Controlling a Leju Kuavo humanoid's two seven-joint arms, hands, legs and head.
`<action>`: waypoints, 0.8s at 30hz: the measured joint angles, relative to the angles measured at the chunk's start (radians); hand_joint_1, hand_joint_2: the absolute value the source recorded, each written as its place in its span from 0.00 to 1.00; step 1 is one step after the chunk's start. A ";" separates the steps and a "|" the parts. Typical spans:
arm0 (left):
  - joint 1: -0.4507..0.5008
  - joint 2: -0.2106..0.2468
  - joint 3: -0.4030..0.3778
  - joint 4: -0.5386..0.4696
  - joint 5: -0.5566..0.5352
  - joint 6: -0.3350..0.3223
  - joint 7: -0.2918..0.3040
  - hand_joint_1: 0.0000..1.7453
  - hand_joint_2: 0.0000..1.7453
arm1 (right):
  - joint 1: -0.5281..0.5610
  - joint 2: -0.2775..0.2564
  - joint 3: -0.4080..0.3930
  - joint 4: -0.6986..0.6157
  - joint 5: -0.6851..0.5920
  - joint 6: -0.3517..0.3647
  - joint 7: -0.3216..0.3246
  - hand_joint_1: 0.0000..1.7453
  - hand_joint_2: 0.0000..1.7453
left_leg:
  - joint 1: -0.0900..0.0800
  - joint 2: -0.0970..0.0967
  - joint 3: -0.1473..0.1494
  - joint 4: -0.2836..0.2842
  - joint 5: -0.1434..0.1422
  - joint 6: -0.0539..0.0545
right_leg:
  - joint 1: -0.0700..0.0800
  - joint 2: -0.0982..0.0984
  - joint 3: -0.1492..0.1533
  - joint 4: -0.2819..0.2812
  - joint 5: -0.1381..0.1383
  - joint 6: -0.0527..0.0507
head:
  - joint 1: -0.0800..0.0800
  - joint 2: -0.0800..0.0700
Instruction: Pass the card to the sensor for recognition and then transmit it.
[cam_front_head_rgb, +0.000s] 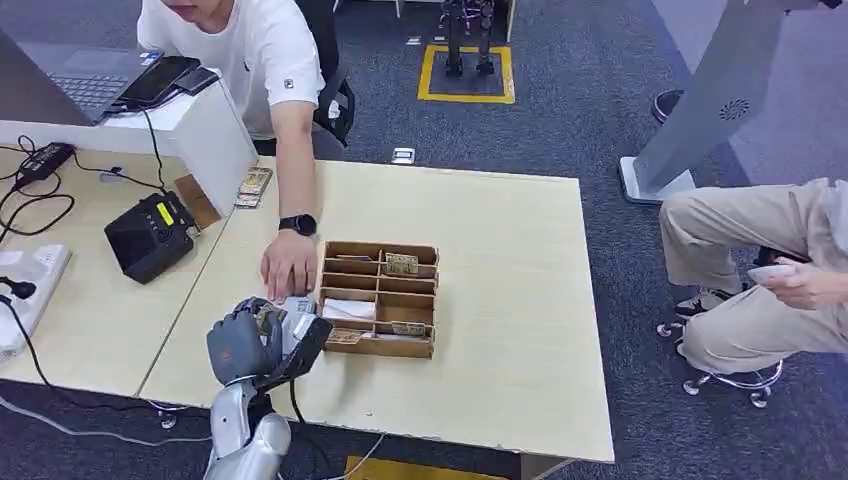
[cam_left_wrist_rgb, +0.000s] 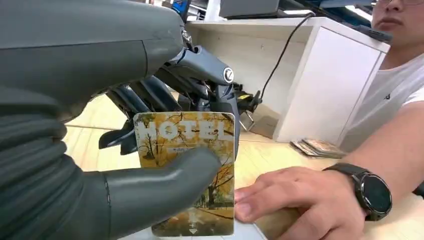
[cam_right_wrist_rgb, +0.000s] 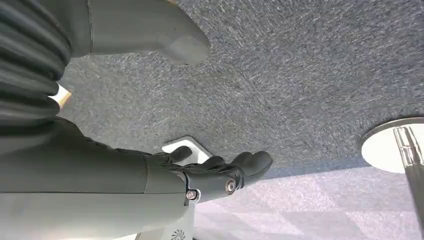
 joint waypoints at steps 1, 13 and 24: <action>0.000 0.002 -0.005 0.003 0.004 0.000 0.007 1.00 1.00 | 0.000 0.000 0.000 0.000 0.000 0.000 0.000 0.00 1.00 | 0.000 0.000 0.000 0.000 0.000 0.000 | 0.000 0.000 0.000 0.000 0.000 0.000 | 0.000 0.000; 0.006 0.028 -0.080 0.018 0.028 0.000 0.042 1.00 1.00 | 0.000 0.000 0.000 0.000 0.000 0.000 -0.006 0.00 1.00 | 0.000 0.000 0.000 0.000 0.000 0.000 | 0.000 0.000 0.000 0.000 0.000 0.000 | 0.000 0.000; 0.013 0.036 -0.101 0.018 0.031 0.000 0.044 1.00 1.00 | 0.001 0.000 0.000 0.001 0.001 0.000 -0.002 0.00 1.00 | 0.000 0.000 0.000 0.000 0.000 0.000 | 0.000 0.000 0.000 0.000 0.000 0.000 | 0.000 0.000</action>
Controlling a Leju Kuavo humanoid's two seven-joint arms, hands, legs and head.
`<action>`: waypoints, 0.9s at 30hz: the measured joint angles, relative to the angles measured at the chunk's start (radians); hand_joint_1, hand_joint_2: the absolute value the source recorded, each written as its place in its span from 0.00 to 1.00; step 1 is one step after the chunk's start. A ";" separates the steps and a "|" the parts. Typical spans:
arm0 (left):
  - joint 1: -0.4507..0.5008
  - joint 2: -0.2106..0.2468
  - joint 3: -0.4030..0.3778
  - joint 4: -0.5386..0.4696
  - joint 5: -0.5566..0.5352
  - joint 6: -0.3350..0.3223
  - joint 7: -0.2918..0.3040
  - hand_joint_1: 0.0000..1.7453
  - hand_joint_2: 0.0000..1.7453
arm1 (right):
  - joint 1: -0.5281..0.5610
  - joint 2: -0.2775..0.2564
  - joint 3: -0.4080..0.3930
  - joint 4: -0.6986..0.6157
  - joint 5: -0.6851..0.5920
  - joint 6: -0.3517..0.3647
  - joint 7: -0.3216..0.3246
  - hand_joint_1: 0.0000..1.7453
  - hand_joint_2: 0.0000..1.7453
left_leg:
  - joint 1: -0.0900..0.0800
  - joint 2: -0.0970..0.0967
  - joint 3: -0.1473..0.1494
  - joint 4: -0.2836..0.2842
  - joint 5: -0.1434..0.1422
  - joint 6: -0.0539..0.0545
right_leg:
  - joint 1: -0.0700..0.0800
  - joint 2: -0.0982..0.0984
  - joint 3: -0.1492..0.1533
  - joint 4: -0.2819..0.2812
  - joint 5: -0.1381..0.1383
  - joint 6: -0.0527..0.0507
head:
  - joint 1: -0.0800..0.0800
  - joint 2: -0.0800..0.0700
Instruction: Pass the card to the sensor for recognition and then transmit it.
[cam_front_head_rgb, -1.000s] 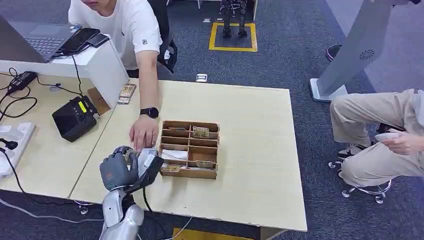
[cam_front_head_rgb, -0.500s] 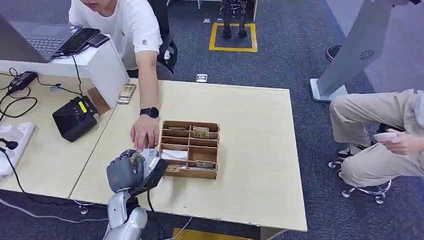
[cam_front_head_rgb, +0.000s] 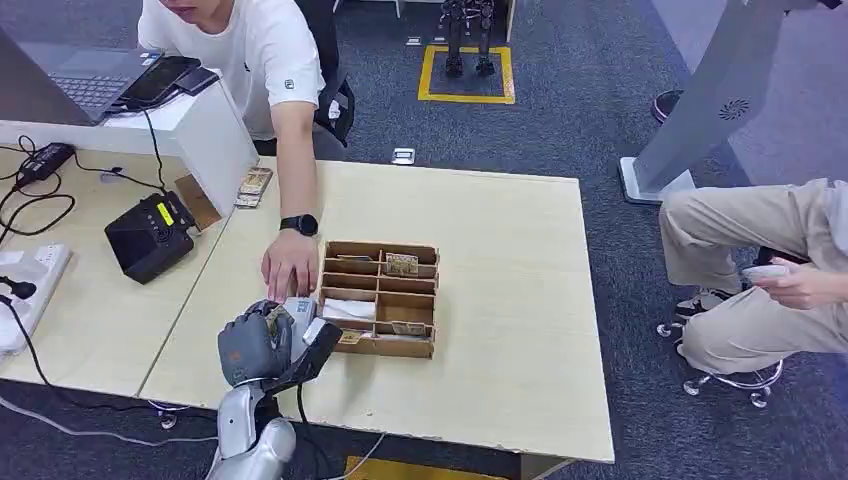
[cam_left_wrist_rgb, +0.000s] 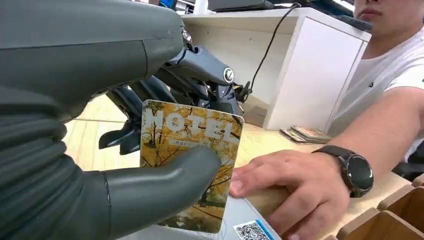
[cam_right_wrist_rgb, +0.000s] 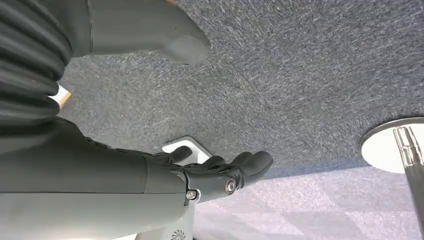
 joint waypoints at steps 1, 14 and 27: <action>0.000 0.001 -0.003 0.000 0.002 0.000 0.005 1.00 1.00 | 0.000 0.000 0.000 0.000 0.000 0.000 0.000 0.00 1.00 | 0.000 0.000 0.000 0.000 0.000 0.000 | 0.000 0.000 0.000 0.000 0.000 0.000 | 0.000 0.000; 0.001 0.018 -0.048 0.027 0.048 0.002 0.028 1.00 1.00 | 0.000 0.000 0.000 0.001 0.002 0.000 0.003 0.00 1.00 | 0.000 0.000 0.000 0.000 0.000 0.000 | 0.000 0.000 0.000 0.000 0.000 0.000 | 0.000 0.000; -0.007 0.037 -0.089 0.046 0.093 -0.032 0.078 1.00 1.00 | 0.000 0.000 0.000 0.003 0.000 0.000 0.003 0.00 1.00 | 0.000 0.000 0.002 0.000 0.000 0.001 | 0.000 0.000 0.003 0.000 0.000 0.000 | 0.000 0.000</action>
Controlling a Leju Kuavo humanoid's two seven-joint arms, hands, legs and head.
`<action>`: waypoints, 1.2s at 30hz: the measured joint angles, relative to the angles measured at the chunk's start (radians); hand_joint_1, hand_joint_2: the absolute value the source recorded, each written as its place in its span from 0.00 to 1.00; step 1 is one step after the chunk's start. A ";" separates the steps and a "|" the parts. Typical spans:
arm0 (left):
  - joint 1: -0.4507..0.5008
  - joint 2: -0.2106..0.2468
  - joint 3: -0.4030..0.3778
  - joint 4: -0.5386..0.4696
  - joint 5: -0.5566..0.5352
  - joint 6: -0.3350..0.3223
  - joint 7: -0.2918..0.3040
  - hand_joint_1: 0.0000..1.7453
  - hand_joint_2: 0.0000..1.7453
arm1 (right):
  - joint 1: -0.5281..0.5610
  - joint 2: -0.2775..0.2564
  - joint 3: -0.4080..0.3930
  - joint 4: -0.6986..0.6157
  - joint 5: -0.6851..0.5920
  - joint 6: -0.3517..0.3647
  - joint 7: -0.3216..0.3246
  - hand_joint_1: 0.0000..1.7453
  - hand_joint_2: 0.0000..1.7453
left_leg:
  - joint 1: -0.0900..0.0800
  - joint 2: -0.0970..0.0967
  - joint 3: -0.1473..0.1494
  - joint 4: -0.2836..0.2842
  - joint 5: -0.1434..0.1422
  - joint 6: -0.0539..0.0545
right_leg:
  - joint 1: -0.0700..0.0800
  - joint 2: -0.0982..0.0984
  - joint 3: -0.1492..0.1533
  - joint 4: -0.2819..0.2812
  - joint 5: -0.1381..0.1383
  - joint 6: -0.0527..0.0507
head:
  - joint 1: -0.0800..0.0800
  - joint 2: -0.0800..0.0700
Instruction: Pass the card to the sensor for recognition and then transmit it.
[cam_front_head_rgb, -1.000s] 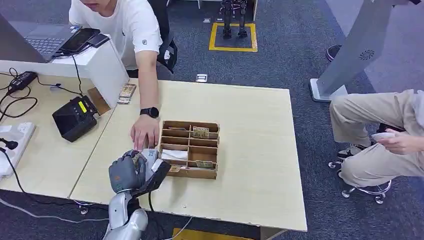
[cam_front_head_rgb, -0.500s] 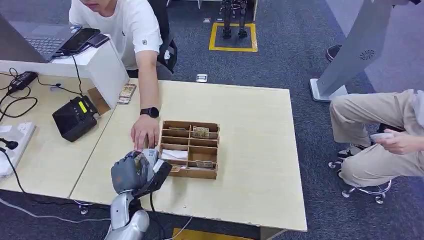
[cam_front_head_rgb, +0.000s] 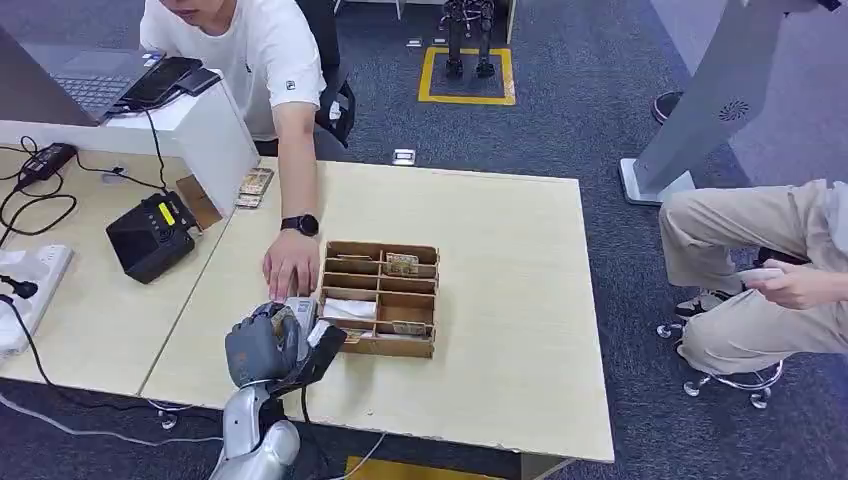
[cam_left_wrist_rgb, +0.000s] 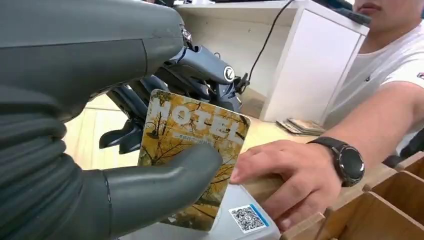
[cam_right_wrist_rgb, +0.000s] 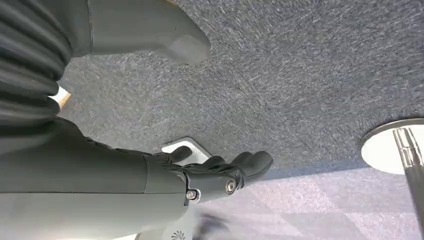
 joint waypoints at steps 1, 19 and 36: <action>-0.003 0.003 -0.009 0.002 0.003 -0.007 0.014 1.00 1.00 | 0.000 0.000 0.000 0.000 0.000 0.000 0.003 0.00 1.00 | 0.000 0.000 0.000 0.000 0.000 0.000 | 0.000 0.000 0.001 0.000 0.000 0.000 | 0.000 0.000; 0.005 0.034 -0.077 0.000 0.179 0.014 -0.086 1.00 1.00 | 0.001 0.000 0.000 0.006 -0.002 0.000 0.003 0.00 1.00 | 0.000 0.000 0.000 0.000 0.001 -0.001 | 0.000 0.000 -0.001 0.000 0.002 0.000 | 0.000 0.000; -0.066 0.033 -0.077 -0.140 0.267 0.021 -0.174 1.00 1.00 | 0.000 0.000 0.000 0.006 0.018 0.000 -0.016 0.00 1.00 | 0.000 0.000 -0.001 0.000 0.001 -0.001 | 0.000 0.000 -0.001 0.000 0.002 0.000 | 0.000 0.000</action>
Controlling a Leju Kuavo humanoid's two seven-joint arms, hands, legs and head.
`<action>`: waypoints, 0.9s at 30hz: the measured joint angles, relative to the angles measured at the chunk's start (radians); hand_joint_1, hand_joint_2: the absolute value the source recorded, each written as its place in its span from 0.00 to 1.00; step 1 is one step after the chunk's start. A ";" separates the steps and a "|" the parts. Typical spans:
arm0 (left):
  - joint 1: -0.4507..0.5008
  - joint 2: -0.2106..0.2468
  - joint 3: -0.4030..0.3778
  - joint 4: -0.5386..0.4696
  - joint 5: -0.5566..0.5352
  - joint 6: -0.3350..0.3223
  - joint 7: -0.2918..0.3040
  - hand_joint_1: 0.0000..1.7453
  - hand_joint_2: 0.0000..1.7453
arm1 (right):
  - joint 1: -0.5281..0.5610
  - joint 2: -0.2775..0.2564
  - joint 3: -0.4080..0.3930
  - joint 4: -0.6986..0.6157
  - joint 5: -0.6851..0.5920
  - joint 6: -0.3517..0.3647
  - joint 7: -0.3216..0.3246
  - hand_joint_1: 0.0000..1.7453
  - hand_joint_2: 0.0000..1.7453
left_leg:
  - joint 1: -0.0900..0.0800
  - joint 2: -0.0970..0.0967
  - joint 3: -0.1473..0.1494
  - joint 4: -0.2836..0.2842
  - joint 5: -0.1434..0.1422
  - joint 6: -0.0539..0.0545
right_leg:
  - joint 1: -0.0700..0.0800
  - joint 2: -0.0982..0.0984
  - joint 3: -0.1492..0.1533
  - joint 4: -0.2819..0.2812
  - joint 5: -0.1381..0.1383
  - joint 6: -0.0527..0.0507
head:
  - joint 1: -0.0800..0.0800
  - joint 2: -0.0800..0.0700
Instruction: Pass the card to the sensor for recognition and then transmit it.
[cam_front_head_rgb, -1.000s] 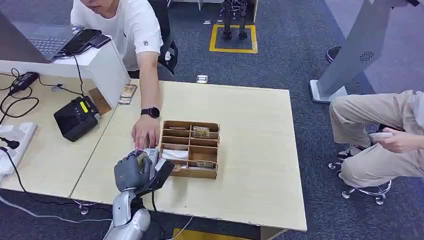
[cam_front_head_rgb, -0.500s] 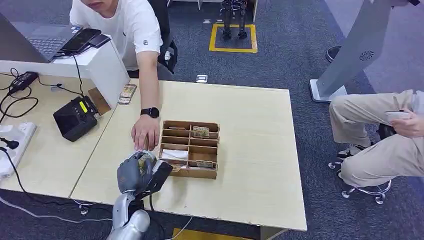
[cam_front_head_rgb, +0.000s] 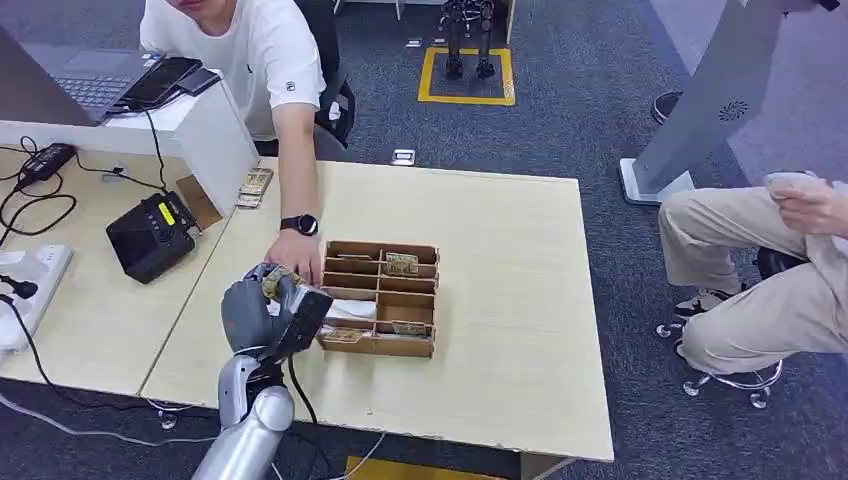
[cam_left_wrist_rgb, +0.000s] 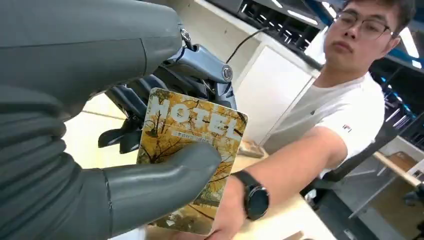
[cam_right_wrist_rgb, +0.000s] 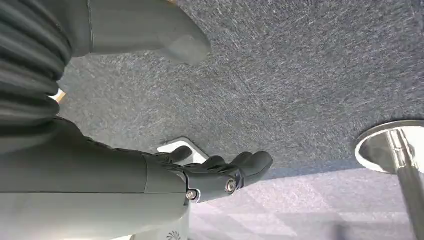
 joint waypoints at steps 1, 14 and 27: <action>-0.010 0.002 -0.001 0.000 0.002 0.000 0.000 1.00 1.00 | 0.000 0.000 0.000 0.000 0.004 0.000 0.000 0.00 1.00 | 0.000 0.000 0.000 0.000 0.000 0.000 | 0.000 0.000 0.000 0.000 0.000 0.000 | 0.000 0.000; -0.239 0.022 -0.064 0.089 0.024 -0.041 0.061 1.00 1.00 | -0.001 0.000 0.000 0.003 0.052 0.000 -0.028 0.00 1.00 | 0.000 -0.001 -0.001 0.000 0.003 0.000 | 0.000 0.000 -0.001 0.000 0.003 0.000 | 0.000 0.000; -0.432 0.027 -0.130 0.274 -0.061 -0.115 0.156 0.00 1.00 | -0.002 0.000 0.000 0.016 0.074 0.000 -0.040 0.00 1.00 | 0.000 -0.001 -0.003 0.000 0.004 0.001 | 0.000 0.000 -0.002 0.000 0.003 0.001 | 0.000 0.000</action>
